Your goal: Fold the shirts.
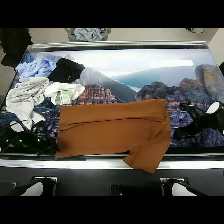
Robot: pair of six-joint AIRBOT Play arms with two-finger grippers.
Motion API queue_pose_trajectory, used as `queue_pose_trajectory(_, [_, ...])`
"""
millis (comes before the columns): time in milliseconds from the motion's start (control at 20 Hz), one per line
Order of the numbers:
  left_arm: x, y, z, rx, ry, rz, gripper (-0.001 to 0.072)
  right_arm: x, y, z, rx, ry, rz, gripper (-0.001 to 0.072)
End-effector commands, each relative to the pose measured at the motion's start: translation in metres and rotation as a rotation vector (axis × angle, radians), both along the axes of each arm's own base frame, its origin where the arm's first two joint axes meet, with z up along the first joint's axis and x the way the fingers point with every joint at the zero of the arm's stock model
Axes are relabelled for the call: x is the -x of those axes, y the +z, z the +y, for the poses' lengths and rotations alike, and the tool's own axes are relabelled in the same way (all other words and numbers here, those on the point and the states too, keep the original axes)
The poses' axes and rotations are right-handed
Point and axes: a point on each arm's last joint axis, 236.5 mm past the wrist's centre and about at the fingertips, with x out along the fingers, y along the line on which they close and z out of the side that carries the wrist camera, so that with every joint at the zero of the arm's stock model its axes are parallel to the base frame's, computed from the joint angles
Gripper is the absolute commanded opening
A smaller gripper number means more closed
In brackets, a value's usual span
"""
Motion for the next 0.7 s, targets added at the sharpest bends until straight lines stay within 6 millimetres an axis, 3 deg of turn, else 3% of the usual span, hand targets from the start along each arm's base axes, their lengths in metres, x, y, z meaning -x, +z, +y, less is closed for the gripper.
queue_pose_trajectory(0, [0.005,-0.013,-0.016,0.031,0.011,-0.010,0.0448,0.004,-0.002,0.002,-0.008,0.000,0.008,0.0530])
queue_pose_trajectory(100, [0.000,-0.015,-0.016,0.019,0.013,-0.031,0.0439,0.015,-0.008,0.007,-0.021,0.001,0.041,0.0531])
queue_pose_trajectory(200, [-0.005,-0.017,-0.013,0.003,0.048,-0.041,0.0199,0.030,-0.015,0.014,-0.039,-0.002,0.071,0.0531])
queue_pose_trajectory(250, [-0.006,-0.017,-0.013,-0.001,0.053,-0.046,0.0119,0.037,-0.016,0.020,-0.055,-0.007,0.074,0.0532])
queue_pose_trajectory(350, [-0.008,-0.018,-0.013,-0.004,0.050,-0.055,0.0032,0.052,-0.020,0.029,-0.065,-0.005,0.074,0.0561])
queue_pose_trajectory(500, [-0.010,-0.018,-0.012,-0.005,0.038,-0.067,0.0031,0.082,-0.035,0.046,-0.106,-0.005,0.121,0.0559])
queue_pose_trajectory(650, [-0.009,-0.017,-0.013,0.003,0.002,-0.079,0.0031,0.075,-0.045,0.069,-0.186,-0.068,0.073,0.0549])
